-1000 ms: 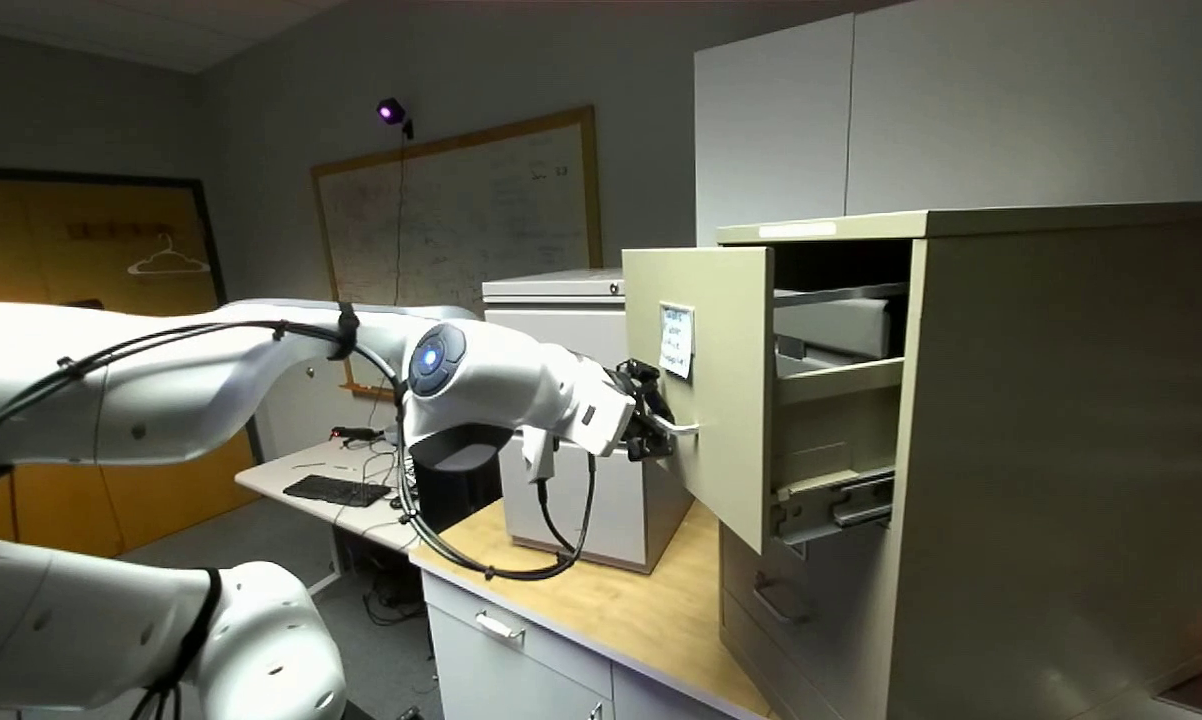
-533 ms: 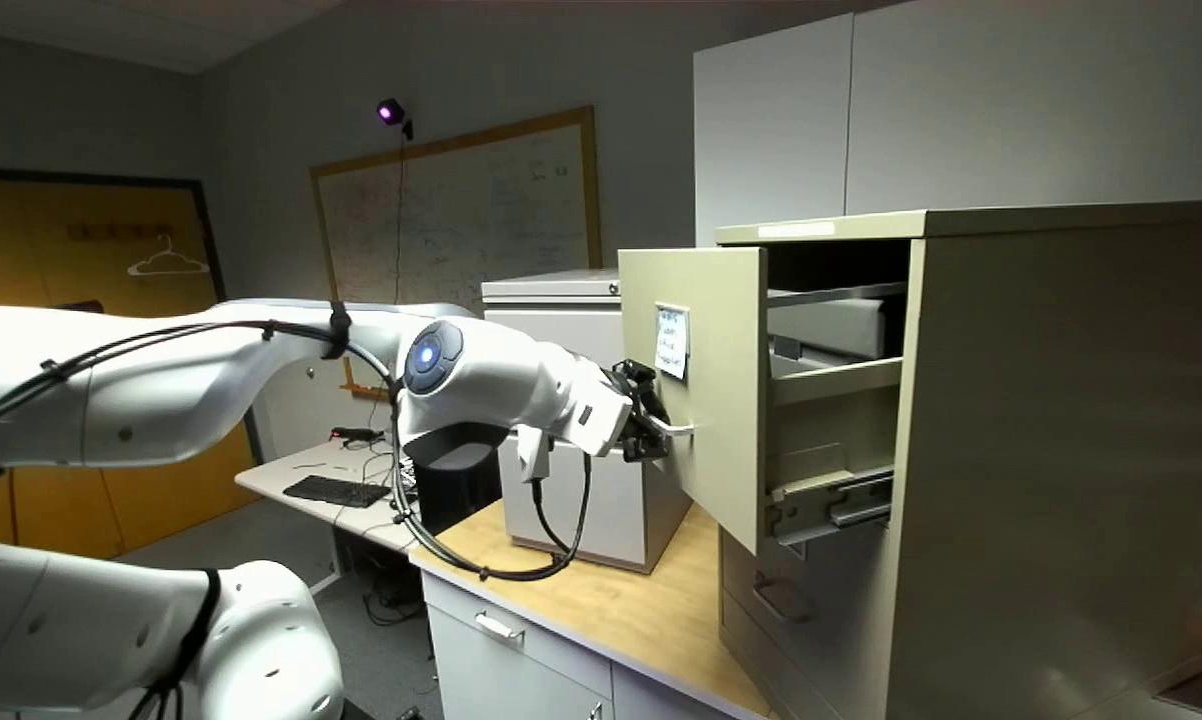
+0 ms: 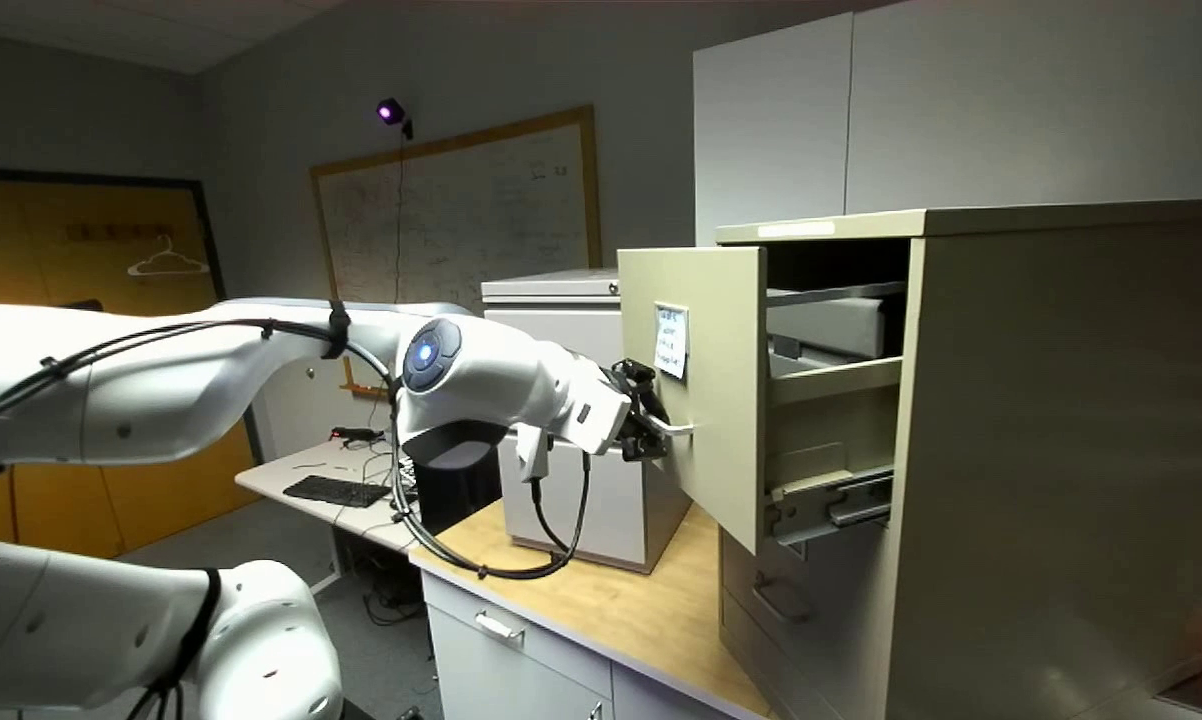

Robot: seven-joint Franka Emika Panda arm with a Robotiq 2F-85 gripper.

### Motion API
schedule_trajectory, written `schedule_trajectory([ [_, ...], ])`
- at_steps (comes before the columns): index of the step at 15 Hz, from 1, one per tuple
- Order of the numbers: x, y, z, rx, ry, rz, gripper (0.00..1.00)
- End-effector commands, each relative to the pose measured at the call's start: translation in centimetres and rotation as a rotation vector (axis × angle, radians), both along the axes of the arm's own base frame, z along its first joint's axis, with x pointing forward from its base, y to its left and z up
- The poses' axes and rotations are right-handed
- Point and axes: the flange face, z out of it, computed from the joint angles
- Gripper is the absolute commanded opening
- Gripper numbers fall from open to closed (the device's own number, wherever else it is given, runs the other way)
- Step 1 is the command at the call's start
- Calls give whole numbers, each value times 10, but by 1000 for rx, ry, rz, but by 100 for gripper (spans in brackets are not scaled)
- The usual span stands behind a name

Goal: Open the top drawer of the beige file cabinet

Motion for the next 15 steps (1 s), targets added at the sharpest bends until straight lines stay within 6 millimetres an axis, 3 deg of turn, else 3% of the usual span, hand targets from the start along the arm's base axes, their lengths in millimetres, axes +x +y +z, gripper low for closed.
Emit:
schedule_trajectory([
  [1, -14, 43, -32, 26, 70, 124, 0],
  [3, -13, 44, -31, 23, 73, 121, 26],
  [5, -8, 37, -14, 23, 77, 126, 38],
  [7, -19, 42, -22, 17, 100, 125, 53],
  [8, -14, 35, -8, 15, 106, 127, 63],
  [10, -23, 40, -16, -18, 127, 120, 76],
  [11, -22, 38, -9, -24, 140, 117, 84],
  [14, -23, 45, -4, -63, 176, 114, 99],
  [15, -11, 53, 6, -61, 211, 174, 100],
])
